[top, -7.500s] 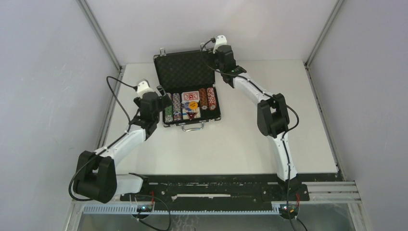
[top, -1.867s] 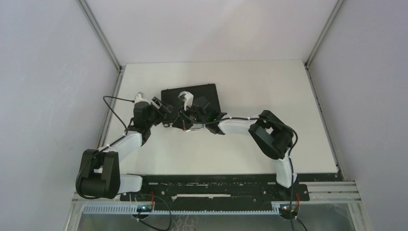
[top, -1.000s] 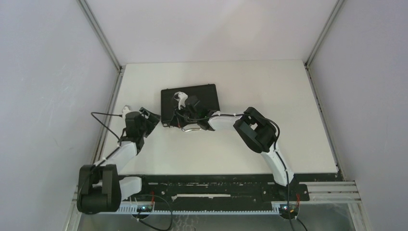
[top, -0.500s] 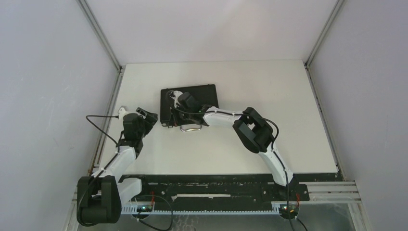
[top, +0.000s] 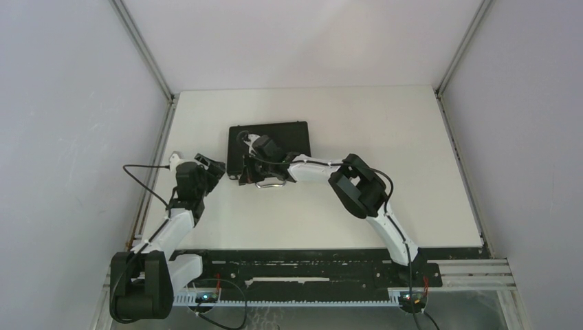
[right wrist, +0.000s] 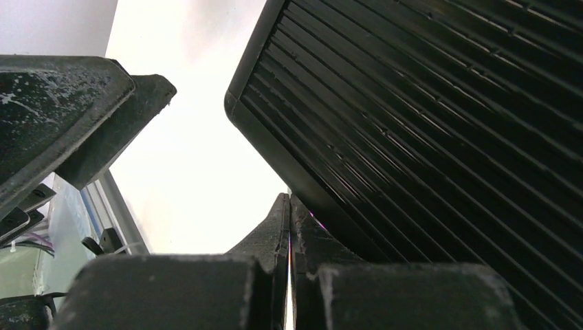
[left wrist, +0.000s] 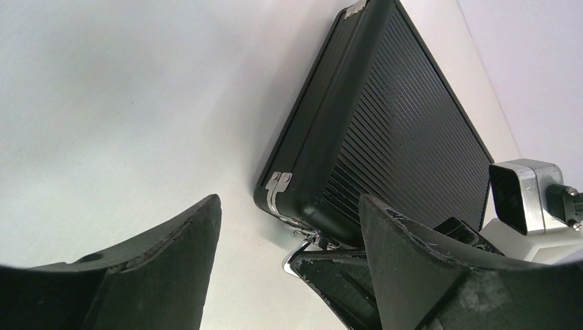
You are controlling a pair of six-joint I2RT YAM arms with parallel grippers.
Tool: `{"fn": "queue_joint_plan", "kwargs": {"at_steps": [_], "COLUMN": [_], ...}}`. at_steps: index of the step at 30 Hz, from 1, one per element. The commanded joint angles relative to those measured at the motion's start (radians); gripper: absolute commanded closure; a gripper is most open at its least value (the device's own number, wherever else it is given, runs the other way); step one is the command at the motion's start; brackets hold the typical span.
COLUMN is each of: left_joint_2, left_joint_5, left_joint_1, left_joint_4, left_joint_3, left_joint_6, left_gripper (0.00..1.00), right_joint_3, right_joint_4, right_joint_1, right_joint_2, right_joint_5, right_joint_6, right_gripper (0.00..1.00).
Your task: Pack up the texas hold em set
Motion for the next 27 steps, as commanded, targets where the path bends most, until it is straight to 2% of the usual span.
{"fn": "queue_joint_plan", "kwargs": {"at_steps": [1,7,13,17,19,20,21,23,27], "left_joint_2": [-0.005,-0.03,-0.087,-0.118,-0.134,-0.137,-0.138,-0.141,-0.184], "left_joint_5": [0.016,0.04,0.025,0.053,0.023,-0.006,-0.04,-0.09,-0.124], "left_joint_1": [-0.001,-0.002,-0.041,-0.101,-0.157,-0.191,-0.225,-0.287,-0.325], "left_joint_4": [0.035,0.06,0.068,0.106,0.091,0.061,0.029,-0.027,-0.043], "left_joint_3": [-0.017,-0.023,-0.03,-0.022,0.004,0.036,0.065,0.107,0.097], "left_joint_6": [0.0,0.003,0.043,0.101,0.132,0.148,0.165,0.2,0.223], "left_gripper": [0.22,0.22,0.22,0.22,0.18,0.15,0.1,0.04,0.0], "right_joint_3": [-0.139,-0.386,-0.47,-0.633,-0.725,-0.773,-0.818,-0.923,-1.062], "right_joint_4": [-0.077,0.147,0.237,0.307,0.333,0.338,0.343,0.344,0.272], "right_joint_1": [0.036,0.075,0.088,0.056,0.024,0.006,-0.017,-0.068,-0.202], "right_joint_2": [0.019,-0.305,-0.454,-0.576,-0.648,-0.684,-0.724,-0.804,-1.015], "right_joint_5": [0.057,0.078,0.105,0.164,0.198,0.222,0.258,0.319,0.387], "right_joint_6": [-0.007,-0.094,-0.101,-0.083,-0.071,-0.066,-0.062,-0.051,-0.05], "right_gripper": [1.0,1.0,1.0,1.0,1.0,0.95,0.85,0.58,0.41]}}
